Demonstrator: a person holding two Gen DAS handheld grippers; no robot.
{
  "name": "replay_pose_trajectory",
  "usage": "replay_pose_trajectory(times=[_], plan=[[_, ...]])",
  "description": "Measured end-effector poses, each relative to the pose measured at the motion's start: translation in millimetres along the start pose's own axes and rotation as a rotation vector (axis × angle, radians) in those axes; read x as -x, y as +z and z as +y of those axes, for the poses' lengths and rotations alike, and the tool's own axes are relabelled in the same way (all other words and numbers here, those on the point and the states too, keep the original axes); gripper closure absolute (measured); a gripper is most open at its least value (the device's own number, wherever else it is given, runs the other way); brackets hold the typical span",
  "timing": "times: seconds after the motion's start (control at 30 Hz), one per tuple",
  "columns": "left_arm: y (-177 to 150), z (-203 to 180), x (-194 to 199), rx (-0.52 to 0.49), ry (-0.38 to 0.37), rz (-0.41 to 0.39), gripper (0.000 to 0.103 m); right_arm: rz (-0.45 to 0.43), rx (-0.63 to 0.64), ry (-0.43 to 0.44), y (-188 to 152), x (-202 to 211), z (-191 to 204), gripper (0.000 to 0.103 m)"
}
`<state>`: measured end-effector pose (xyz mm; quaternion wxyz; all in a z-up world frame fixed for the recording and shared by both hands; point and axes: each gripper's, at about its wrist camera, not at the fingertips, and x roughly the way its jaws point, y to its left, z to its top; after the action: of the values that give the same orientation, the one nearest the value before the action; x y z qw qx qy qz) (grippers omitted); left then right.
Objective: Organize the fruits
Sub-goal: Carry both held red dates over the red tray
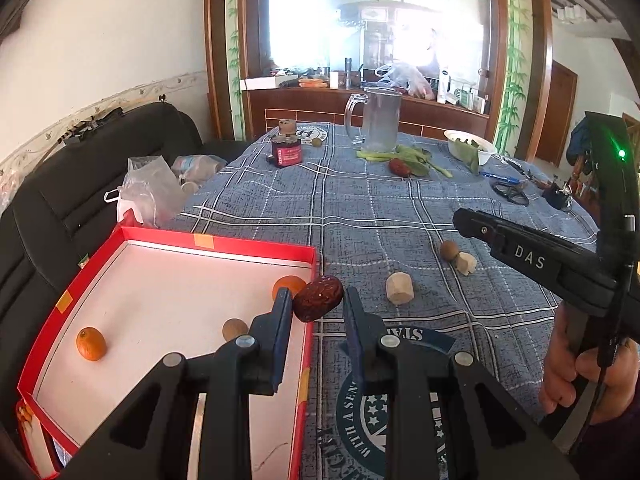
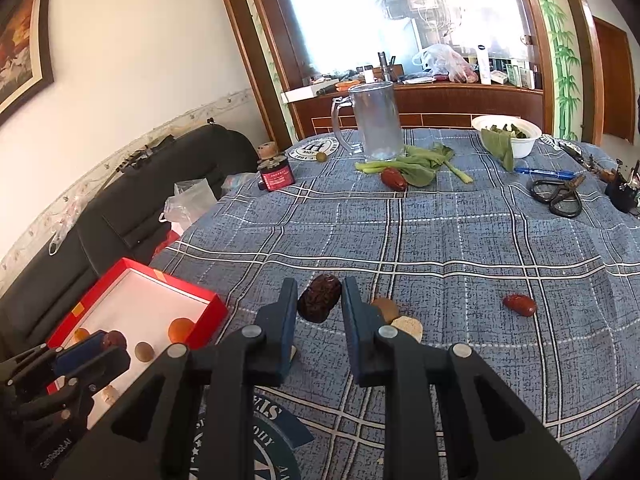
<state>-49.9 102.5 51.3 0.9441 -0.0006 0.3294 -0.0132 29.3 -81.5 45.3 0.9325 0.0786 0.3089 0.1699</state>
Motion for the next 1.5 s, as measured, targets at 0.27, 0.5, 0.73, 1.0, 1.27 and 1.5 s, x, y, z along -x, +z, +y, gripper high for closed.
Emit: replay_pose_trajectory(times=[0.27, 0.5, 0.73, 1.0, 1.27, 1.5], plan=[[-4, 35, 13, 0.066, 0.027, -0.007, 0.078, -0.001, 0.026, 0.000, -3, 0, 9, 0.078], [-14, 81, 34, 0.121, 0.112, -0.030, 0.078, -0.009, 0.032, -0.003, -3, 1, 11, 0.078], [-35, 122, 54, 0.166, 0.163, -0.031, 0.078, -0.022, 0.068, -0.004, -4, 2, 20, 0.079], [-50, 171, 66, 0.238, 0.229, -0.041, 0.078, 0.032, 0.010, 0.111, -9, 0, 35, 0.078], [-57, 174, 56, 0.220, 0.218, -0.019, 0.078, 0.132, 0.076, 0.284, -22, -12, 119, 0.078], [-61, 168, 43, 0.207, 0.187, 0.018, 0.078, 0.226, 0.212, 0.307, -47, -29, 177, 0.078]])
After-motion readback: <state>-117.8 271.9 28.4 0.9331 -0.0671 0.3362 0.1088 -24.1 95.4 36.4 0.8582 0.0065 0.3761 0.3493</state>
